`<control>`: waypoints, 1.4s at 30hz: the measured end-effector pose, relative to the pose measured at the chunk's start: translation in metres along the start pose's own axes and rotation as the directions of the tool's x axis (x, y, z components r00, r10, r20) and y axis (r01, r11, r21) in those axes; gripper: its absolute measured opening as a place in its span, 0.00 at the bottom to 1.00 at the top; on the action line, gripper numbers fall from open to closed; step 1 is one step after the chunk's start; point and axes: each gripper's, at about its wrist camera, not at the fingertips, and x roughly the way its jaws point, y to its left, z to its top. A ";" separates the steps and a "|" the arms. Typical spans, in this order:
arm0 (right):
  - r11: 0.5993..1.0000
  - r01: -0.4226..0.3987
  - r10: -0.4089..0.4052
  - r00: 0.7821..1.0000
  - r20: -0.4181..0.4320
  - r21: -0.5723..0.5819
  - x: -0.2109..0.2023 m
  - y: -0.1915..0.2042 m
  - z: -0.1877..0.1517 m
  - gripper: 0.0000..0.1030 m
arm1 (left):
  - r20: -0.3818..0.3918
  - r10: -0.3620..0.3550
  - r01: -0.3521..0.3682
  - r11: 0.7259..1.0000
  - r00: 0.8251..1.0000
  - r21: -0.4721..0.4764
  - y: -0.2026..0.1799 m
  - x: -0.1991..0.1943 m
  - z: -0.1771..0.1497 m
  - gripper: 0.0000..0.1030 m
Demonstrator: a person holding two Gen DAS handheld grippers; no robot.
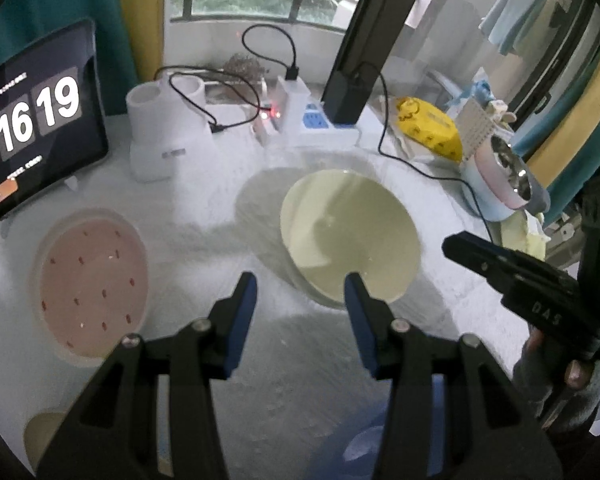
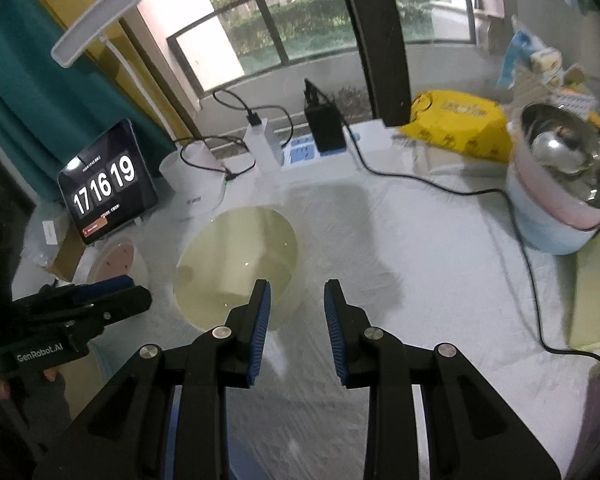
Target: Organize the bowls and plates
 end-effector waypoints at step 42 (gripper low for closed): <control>0.999 -0.046 0.043 0.988 -0.147 -0.021 0.080 -0.004 0.019 0.16 | -0.039 0.101 -0.095 0.987 0.994 0.130 -0.014 0.059 0.024 0.16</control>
